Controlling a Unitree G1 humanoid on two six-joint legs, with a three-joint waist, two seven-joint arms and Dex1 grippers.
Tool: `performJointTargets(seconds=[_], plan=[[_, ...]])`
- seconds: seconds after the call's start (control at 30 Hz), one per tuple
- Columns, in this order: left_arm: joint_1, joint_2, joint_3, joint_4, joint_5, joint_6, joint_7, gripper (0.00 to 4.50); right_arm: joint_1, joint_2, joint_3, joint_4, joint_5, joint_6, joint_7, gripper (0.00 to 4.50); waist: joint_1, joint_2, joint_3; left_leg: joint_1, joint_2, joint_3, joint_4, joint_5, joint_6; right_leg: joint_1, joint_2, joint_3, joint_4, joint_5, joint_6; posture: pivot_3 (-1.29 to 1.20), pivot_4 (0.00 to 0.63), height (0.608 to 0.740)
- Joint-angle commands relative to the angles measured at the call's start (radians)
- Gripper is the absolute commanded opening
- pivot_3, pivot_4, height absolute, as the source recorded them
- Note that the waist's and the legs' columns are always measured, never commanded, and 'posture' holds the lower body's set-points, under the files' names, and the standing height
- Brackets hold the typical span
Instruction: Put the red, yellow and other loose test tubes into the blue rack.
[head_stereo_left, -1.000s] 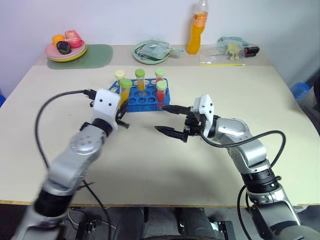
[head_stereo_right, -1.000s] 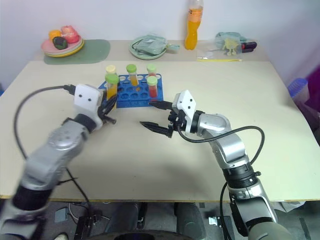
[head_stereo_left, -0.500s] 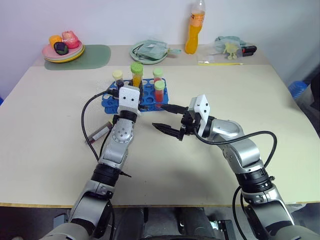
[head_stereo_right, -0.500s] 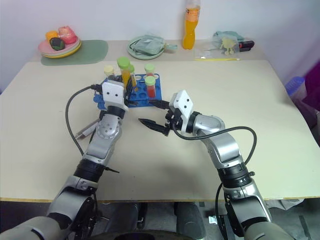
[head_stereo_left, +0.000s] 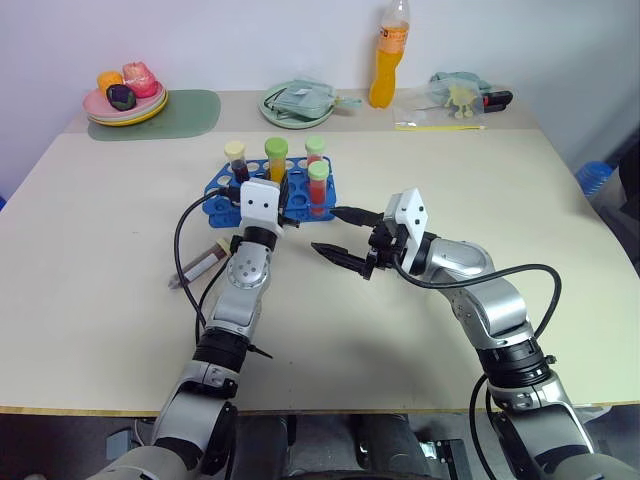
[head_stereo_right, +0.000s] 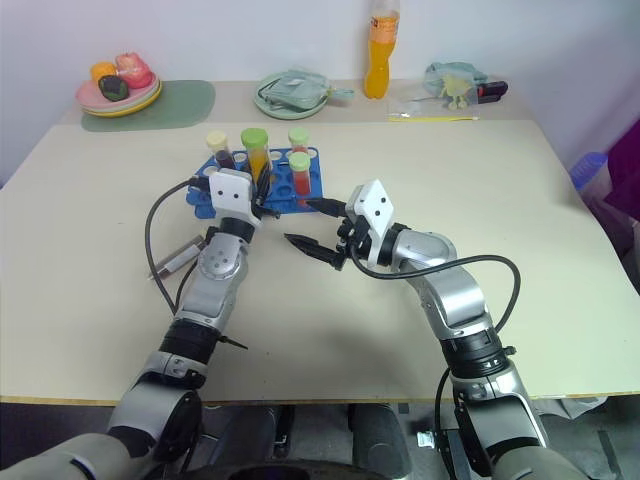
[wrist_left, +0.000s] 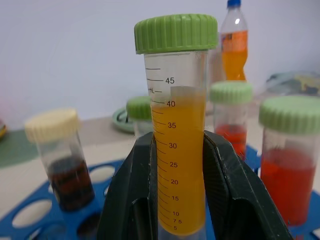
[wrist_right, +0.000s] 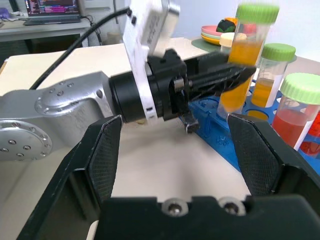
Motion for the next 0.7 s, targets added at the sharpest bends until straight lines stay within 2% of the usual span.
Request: performJointTargets(seconds=[0.03,0.37,0.7], plan=[[-0.022,-0.003,0.015,-0.014,0.021,-0.029,0.006,0.67,-0.003,-0.005,-0.02,-0.044,0.012,-0.014,0.003,3.73,0.0,0.0,0.0,0.0,0.0,0.0,0.0,0.0,0.0,0.0,0.0,0.0,0.0,0.0,0.0,0.0,0.15,0.729],[-0.014,-0.047,0.047,-0.013,-0.025,-0.017,-0.036,0.67,-0.002,-0.005,-0.017,-0.041,0.011,-0.017,0.007,3.73,0.001,0.0,0.0,0.0,0.0,0.0,0.0,0.0,0.0,0.0,0.0,0.0,0.0,0.0,0.0,0.0,0.15,0.729],[-0.012,-0.058,0.044,-0.004,0.007,-0.026,-0.051,0.67,-0.001,-0.001,-0.013,-0.04,0.008,-0.019,0.009,3.73,0.001,0.0,0.0,0.0,0.0,0.0,0.0,0.0,0.0,0.0,0.0,0.0,0.0,0.0,0.0,0.0,0.15,0.729]])
